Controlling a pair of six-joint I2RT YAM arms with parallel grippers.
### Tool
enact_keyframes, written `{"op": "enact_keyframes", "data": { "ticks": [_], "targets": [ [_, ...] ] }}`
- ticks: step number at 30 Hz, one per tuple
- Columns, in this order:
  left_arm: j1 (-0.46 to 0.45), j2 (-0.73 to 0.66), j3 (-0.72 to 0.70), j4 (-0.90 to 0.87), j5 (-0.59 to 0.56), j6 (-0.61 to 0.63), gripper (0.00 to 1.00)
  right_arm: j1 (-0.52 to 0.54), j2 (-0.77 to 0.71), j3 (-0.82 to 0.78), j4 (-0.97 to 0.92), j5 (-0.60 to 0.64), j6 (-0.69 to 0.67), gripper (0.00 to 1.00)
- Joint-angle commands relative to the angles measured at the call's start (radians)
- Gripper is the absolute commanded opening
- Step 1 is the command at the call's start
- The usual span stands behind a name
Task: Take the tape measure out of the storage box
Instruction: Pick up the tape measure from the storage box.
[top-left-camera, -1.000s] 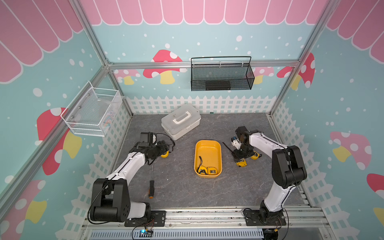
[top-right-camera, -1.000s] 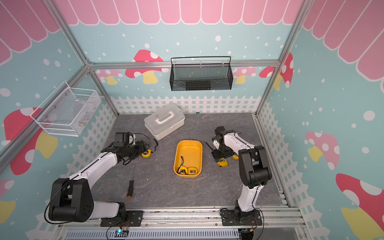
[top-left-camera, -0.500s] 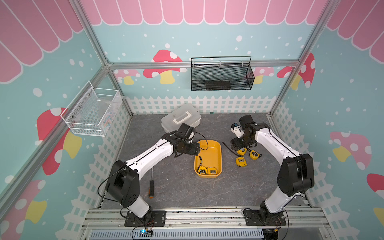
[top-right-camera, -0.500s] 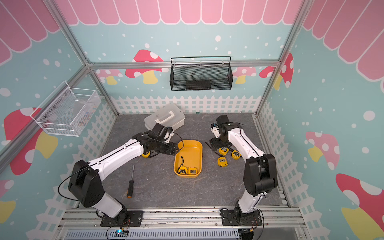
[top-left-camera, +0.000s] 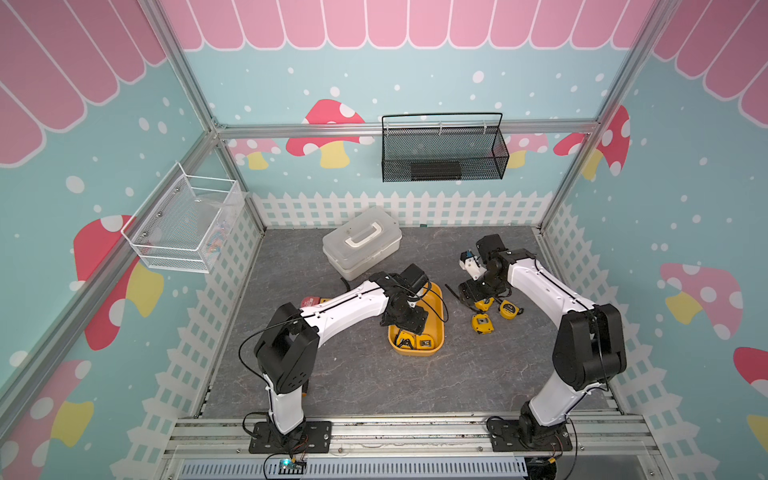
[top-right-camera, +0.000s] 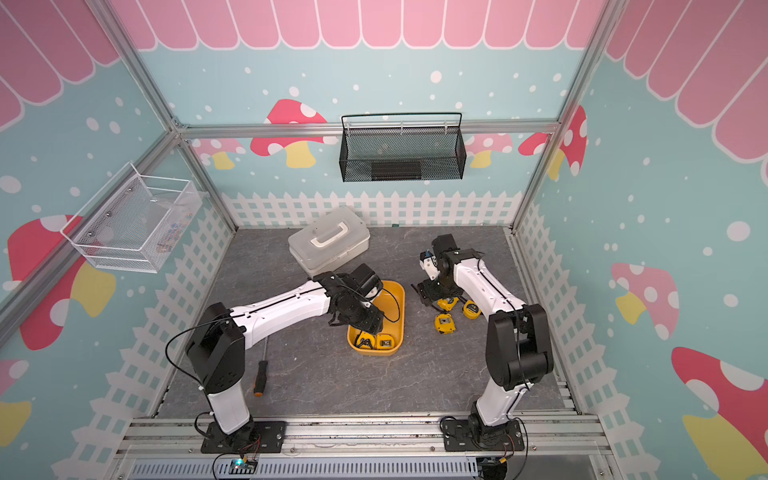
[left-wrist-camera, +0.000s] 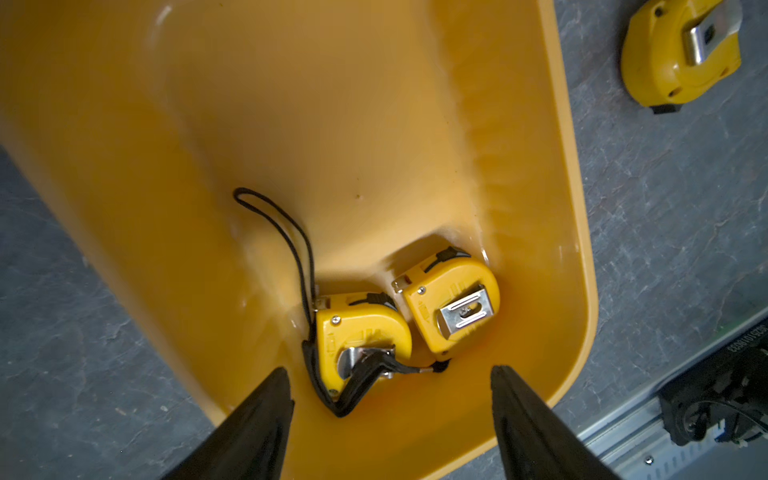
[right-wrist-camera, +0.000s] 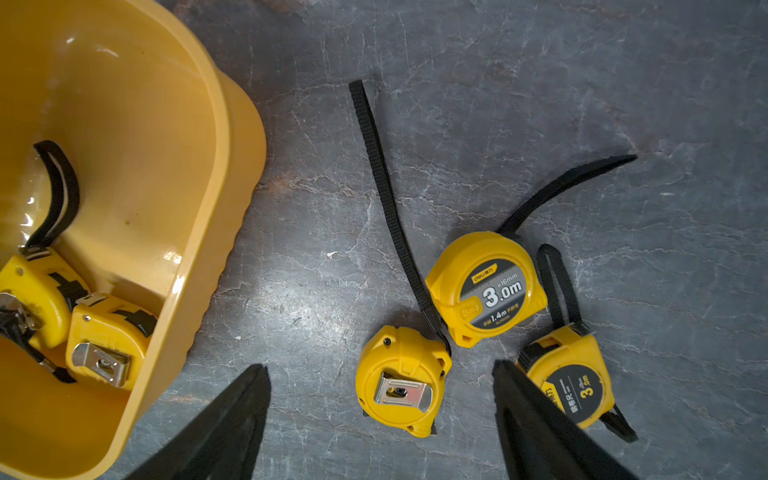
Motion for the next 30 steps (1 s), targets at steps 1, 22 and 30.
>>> {"op": "enact_keyframes", "data": {
  "ticks": [1, 22, 30],
  "targets": [
    [-0.029, 0.040, 0.035, -0.039, -0.012, -0.066, 0.77, -0.002, 0.021, -0.013, 0.013, -0.010, -0.011, 0.85],
    [-0.043, 0.206, 0.063, -0.126, -0.095, -0.153, 0.76, -0.009, 0.036, -0.060, 0.041, -0.005, -0.020, 0.86],
    [-0.043, 0.244, 0.068, -0.125, -0.093, -0.130, 0.69, -0.012, 0.048, -0.061, 0.042, -0.011, -0.018, 0.86]
  ]
}}
